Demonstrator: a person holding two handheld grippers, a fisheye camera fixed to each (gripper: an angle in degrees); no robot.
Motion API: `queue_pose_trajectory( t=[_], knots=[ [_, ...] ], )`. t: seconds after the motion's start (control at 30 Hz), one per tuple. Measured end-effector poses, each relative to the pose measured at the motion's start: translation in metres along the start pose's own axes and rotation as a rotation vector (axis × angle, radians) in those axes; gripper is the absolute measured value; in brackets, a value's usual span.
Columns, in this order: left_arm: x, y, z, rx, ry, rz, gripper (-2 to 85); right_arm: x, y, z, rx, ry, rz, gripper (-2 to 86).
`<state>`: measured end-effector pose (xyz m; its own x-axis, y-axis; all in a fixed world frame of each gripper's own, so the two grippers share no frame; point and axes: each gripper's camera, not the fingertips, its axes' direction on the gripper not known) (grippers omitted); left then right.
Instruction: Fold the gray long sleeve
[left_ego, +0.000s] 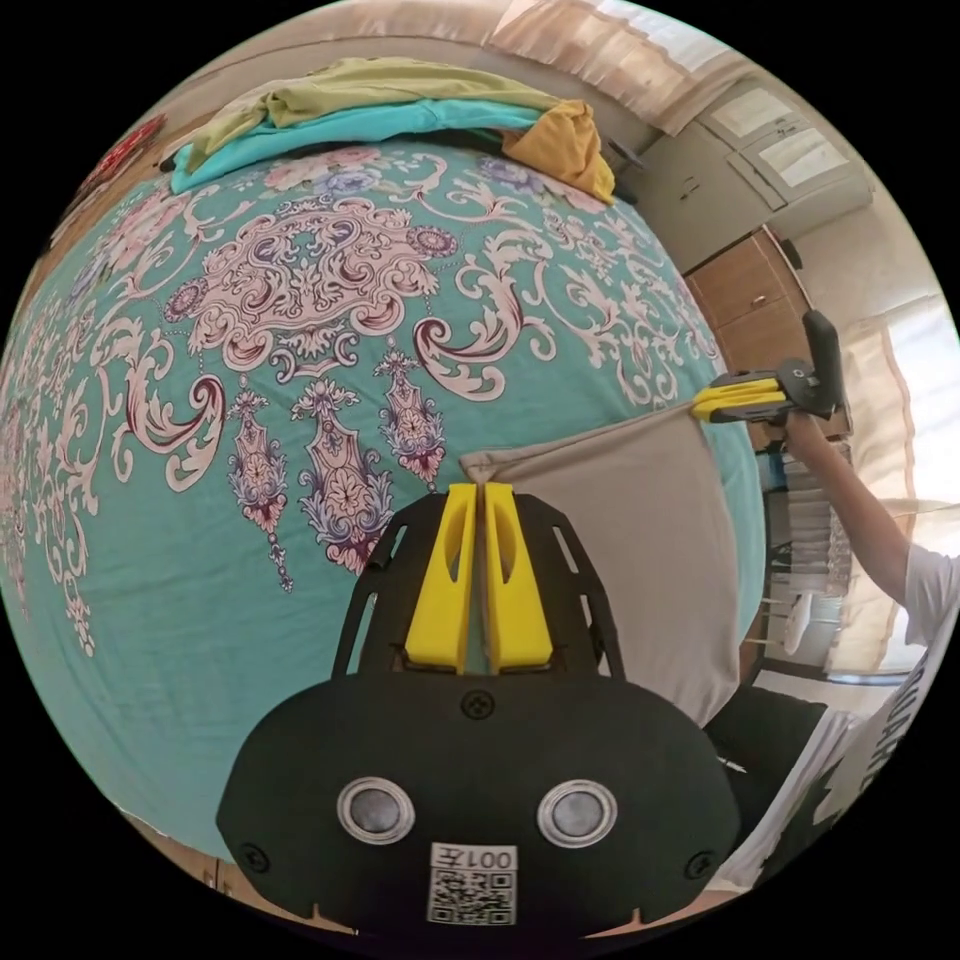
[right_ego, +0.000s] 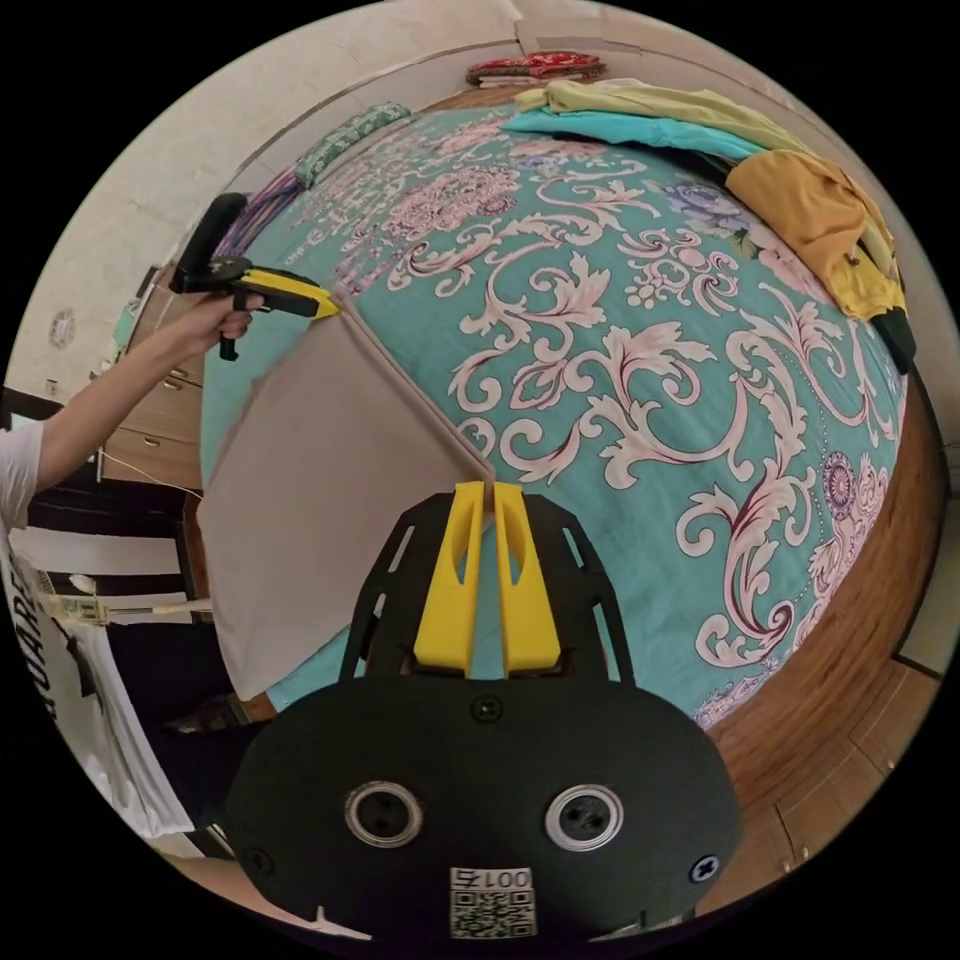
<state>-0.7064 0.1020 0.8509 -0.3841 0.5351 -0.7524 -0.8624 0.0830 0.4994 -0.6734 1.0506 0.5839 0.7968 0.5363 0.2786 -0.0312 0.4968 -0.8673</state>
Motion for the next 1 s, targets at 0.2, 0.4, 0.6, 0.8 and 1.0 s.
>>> queue_pose_trajectory(
  t=[0.2,0.4,0.6,0.8,1.0],
  knots=[
    [-0.005,0.044,-0.021,0.114,-0.015,-0.165,1.2,-0.024,0.003,-0.005,-0.045,0.122,0.002,2.9],
    [0.050,0.148,-0.042,0.049,-0.116,-0.113,4.2,-0.102,0.065,-0.008,-0.099,0.569,-0.104,4.6],
    [0.118,0.252,-0.032,-0.069,-0.063,-0.150,5.0,-0.171,0.131,0.015,-0.107,0.290,0.010,10.0],
    [0.141,0.337,-0.015,-0.091,0.149,-0.342,5.8,-0.181,0.174,0.039,-0.112,-0.116,0.208,17.3],
    [0.135,0.386,0.009,-0.028,0.390,-0.505,6.2,-0.146,0.182,0.065,-0.125,-0.164,0.331,16.7]
  ],
)
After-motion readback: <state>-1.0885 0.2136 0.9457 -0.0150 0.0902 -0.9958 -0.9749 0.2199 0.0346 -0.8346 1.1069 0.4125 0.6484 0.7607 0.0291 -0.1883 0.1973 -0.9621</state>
